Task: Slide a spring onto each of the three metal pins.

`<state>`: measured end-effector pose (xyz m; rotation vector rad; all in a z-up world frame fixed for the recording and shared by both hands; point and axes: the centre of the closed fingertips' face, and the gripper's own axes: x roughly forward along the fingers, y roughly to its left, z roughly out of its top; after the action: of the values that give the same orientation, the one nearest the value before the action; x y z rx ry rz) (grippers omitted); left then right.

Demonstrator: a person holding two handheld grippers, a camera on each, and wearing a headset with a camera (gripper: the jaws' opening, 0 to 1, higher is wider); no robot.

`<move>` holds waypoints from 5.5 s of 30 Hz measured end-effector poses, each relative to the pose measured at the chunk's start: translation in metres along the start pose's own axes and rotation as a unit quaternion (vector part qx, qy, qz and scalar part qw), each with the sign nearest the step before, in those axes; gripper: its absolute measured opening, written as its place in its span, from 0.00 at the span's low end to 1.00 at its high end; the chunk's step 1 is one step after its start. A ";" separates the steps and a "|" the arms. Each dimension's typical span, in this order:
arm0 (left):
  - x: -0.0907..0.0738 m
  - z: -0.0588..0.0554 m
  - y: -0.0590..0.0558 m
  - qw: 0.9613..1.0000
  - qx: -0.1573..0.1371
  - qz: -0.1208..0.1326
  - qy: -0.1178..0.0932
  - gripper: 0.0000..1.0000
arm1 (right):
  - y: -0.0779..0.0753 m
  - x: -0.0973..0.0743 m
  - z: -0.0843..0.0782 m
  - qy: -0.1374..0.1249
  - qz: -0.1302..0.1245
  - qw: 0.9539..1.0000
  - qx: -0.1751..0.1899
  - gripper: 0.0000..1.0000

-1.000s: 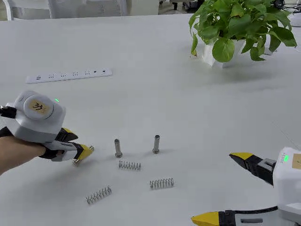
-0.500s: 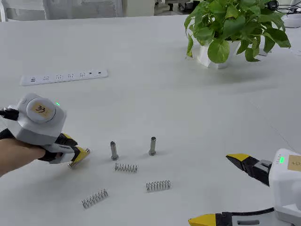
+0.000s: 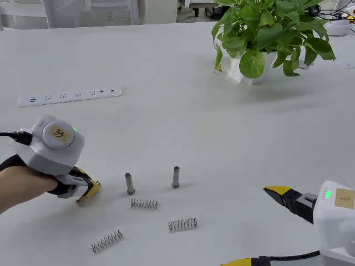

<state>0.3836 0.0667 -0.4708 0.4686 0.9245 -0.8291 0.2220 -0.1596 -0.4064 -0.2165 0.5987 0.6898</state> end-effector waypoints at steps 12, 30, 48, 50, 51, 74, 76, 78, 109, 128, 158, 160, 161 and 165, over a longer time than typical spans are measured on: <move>0.002 0.000 -0.002 1.000 0.009 0.007 0.010 0.08 | 0.000 0.001 -0.001 0.003 -0.001 1.000 -0.003 0.99; 0.000 -0.001 -0.001 0.998 -0.050 0.033 -0.005 0.04 | -0.002 -0.003 0.001 0.000 -0.008 1.000 -0.003 0.98; -0.020 0.010 -0.006 0.998 -0.042 0.027 -0.037 0.04 | 0.002 0.000 0.006 -0.002 -0.002 1.000 -0.011 0.98; -0.025 0.012 -0.006 0.998 -0.038 0.028 -0.042 0.04 | 0.002 0.000 0.007 -0.002 -0.002 1.000 -0.012 0.98; -0.026 0.013 -0.006 0.998 -0.037 0.029 -0.043 0.04 | 0.002 0.000 0.006 -0.002 -0.002 1.000 -0.012 0.98; -0.049 0.004 -0.018 0.996 -0.043 0.022 -0.069 0.04 | 0.006 0.002 0.007 0.000 0.005 1.000 -0.021 0.98; -0.050 0.003 -0.019 0.997 -0.042 0.021 -0.068 0.04 | 0.006 0.002 0.007 0.001 0.006 1.000 -0.022 0.98; -0.052 0.002 -0.021 0.997 -0.036 0.022 -0.066 0.04 | 0.006 0.002 0.007 0.002 0.006 1.000 -0.023 0.98; -0.052 -0.004 -0.019 0.998 -0.013 0.029 -0.055 0.05 | 0.008 0.002 0.006 0.004 0.006 1.000 -0.025 0.98; -0.051 -0.005 -0.017 0.998 -0.006 0.034 -0.059 0.05 | 0.010 0.001 0.005 0.007 0.007 1.000 -0.027 0.98; -0.052 -0.016 -0.016 0.989 -0.090 0.017 -0.112 0.78 | 0.008 0.002 0.004 0.011 0.008 0.999 -0.029 0.99; -0.055 -0.015 -0.019 0.986 -0.104 0.007 -0.131 0.86 | 0.008 0.003 0.004 0.012 0.008 0.999 -0.029 0.99; -0.056 -0.015 -0.019 0.985 -0.104 0.007 -0.135 0.91 | 0.008 0.003 0.004 0.012 0.008 0.999 -0.029 0.99; -0.061 -0.017 -0.023 0.984 -0.096 0.007 -0.153 0.99 | 0.009 0.004 0.003 0.015 0.009 0.999 -0.033 0.99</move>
<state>0.3364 0.0899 -0.4289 0.1733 0.7064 -0.7652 0.2202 -0.1499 -0.4059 -0.2835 0.6078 0.7254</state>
